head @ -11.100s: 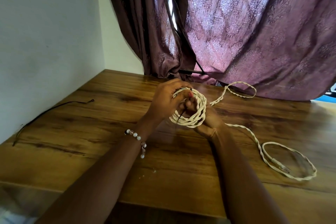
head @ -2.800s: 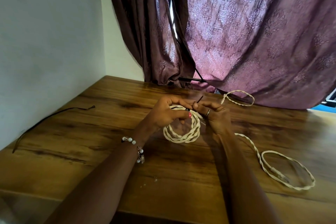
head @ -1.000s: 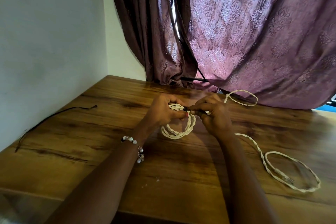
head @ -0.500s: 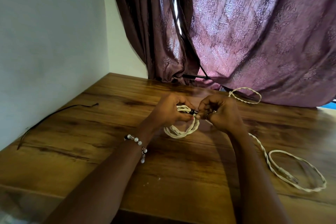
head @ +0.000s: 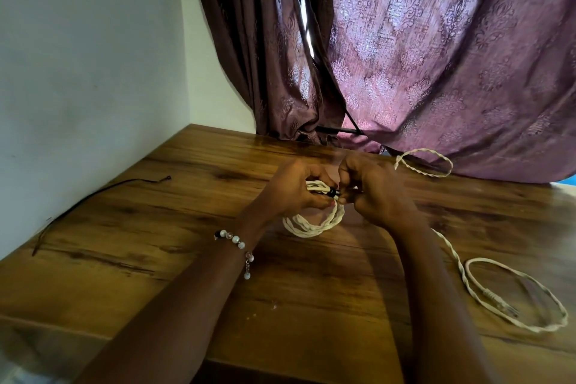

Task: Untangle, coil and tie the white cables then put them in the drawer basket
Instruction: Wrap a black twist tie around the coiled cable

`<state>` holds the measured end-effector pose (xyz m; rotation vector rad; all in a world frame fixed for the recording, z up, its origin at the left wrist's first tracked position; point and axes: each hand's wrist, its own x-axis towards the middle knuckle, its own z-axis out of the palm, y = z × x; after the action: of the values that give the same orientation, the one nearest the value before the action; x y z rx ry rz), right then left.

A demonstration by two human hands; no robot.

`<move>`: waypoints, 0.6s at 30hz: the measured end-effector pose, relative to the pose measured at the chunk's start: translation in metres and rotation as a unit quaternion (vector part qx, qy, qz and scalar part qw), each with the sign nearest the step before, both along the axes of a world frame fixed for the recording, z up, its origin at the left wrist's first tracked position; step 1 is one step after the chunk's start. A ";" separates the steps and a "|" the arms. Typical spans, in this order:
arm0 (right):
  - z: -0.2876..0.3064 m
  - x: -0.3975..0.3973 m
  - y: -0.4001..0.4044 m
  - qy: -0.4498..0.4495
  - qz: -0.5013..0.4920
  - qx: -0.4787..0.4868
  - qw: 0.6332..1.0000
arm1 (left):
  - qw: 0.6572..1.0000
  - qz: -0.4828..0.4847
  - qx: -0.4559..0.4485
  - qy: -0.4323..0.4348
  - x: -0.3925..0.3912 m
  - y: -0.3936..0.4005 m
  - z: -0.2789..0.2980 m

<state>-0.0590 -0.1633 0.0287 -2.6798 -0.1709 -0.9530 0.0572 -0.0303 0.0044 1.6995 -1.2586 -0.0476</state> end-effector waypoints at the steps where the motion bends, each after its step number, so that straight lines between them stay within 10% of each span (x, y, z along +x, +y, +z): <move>1: 0.000 0.000 0.000 0.001 0.006 -0.001 1.000 | 1.000 -0.001 0.002 0.000 0.000 0.000 0.000; 18: -0.007 -0.002 -0.006 0.016 -0.021 0.061 0.998 | 0.998 -0.008 -0.014 0.053 0.000 0.004 0.002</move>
<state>-0.0609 -0.1697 0.0216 -2.5940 -0.0491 -0.9014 0.0570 -0.0261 0.0065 1.6413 -1.1902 -0.1277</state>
